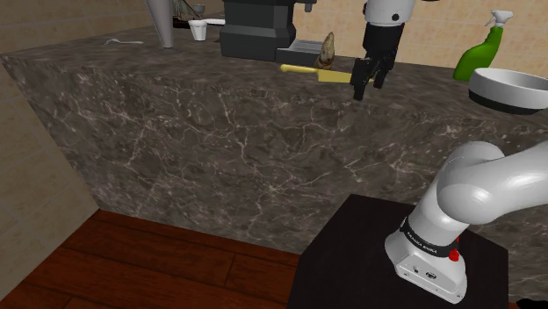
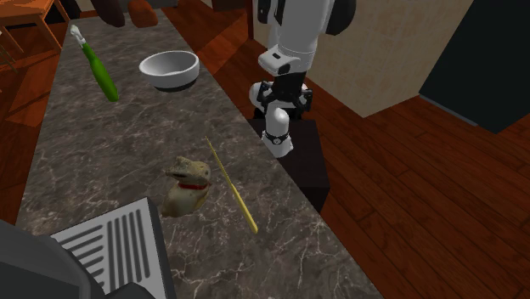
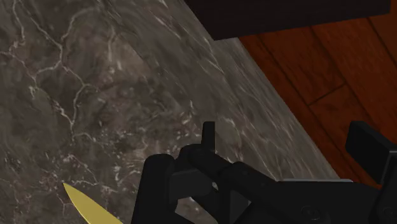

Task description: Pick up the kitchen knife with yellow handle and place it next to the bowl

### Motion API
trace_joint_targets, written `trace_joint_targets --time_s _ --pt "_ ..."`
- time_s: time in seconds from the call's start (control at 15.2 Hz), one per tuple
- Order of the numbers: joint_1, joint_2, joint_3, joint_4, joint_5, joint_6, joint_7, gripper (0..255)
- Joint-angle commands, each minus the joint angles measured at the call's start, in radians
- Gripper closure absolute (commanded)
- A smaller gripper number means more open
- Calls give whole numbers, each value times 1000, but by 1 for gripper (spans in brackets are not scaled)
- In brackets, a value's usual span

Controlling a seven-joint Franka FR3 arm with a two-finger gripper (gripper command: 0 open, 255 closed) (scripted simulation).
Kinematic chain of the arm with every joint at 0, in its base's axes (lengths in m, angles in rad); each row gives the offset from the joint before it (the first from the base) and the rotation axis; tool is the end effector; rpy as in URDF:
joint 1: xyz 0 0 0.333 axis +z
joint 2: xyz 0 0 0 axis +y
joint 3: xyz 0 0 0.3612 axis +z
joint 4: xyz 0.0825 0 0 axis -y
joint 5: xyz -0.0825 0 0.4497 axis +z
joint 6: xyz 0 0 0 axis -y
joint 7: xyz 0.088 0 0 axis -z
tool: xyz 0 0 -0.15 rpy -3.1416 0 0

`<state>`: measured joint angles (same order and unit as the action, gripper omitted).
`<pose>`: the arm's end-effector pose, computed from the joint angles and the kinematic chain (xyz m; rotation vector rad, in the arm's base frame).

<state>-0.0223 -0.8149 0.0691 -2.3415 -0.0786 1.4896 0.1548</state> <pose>0.3219 0.0087 0.5903 3.0028 -0.2038 -0.0397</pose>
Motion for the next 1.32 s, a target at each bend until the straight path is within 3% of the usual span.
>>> trace_joint_targets --time_s 0.0,0.59,1.25 --pt "0 0 0 0 0 0 0 0" --pt "48 260 -229 202 -100 68 -451 0" --pt "97 641 -399 563 -47 77 -924 0"
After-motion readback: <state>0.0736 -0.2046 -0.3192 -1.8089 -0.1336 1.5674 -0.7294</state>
